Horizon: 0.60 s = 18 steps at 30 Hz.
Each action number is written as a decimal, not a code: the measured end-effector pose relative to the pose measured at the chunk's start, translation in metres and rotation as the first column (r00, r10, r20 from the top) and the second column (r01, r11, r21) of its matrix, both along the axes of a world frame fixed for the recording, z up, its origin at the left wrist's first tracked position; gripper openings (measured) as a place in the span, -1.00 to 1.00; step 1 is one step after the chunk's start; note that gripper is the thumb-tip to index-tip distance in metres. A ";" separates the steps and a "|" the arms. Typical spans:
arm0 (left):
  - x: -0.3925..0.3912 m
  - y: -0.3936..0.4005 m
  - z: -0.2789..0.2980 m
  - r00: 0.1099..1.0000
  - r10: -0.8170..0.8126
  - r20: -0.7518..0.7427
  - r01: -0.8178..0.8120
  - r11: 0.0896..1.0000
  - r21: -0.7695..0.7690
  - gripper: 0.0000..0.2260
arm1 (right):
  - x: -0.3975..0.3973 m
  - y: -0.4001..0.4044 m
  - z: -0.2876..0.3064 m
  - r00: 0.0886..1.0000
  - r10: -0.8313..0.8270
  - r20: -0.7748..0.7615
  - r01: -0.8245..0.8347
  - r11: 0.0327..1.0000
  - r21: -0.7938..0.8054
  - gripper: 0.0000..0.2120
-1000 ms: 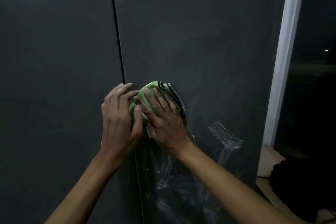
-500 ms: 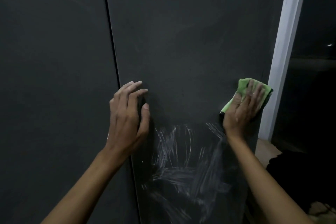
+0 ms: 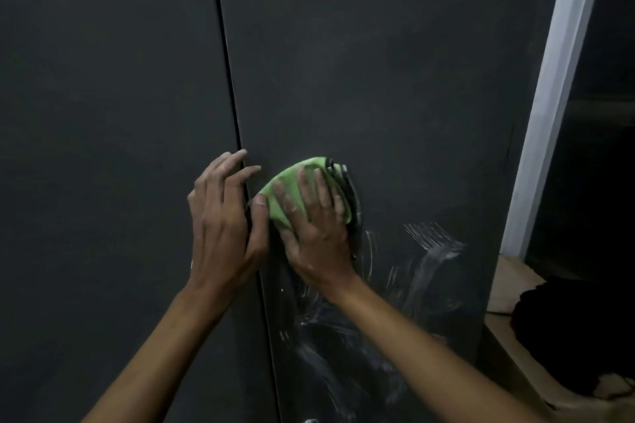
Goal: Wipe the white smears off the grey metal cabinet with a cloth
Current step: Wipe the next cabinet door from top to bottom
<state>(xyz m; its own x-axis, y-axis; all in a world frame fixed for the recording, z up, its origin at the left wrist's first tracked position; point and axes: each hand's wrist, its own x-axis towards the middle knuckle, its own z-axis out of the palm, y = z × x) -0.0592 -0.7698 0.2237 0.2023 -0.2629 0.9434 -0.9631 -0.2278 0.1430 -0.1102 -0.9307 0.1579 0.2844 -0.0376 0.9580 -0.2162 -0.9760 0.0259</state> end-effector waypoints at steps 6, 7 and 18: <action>-0.005 -0.010 -0.010 0.999 -0.021 -0.026 0.021 0.999 0.032 -0.67 | -0.012 -0.018 -0.016 0.995 0.066 -0.072 -0.079 0.979 -0.190 -0.45; -0.005 -0.012 -0.011 0.999 -0.024 -0.026 0.025 0.999 0.037 -0.67 | -0.018 -0.027 -0.017 0.996 0.062 -0.068 -0.074 0.979 -0.190 -0.42; -0.008 -0.019 -0.021 0.999 -0.040 -0.029 0.042 0.998 0.049 -0.68 | -0.129 -0.155 -0.055 0.941 -0.270 0.204 0.168 0.896 0.412 -0.44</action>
<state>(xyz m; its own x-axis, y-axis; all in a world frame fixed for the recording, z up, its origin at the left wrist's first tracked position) -0.0673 -0.7887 0.2030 0.2165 -0.3183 0.9229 -0.9676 -0.1957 0.1594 -0.2391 -1.0854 0.1024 -0.0199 -0.4493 0.8932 -0.3749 -0.8248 -0.4233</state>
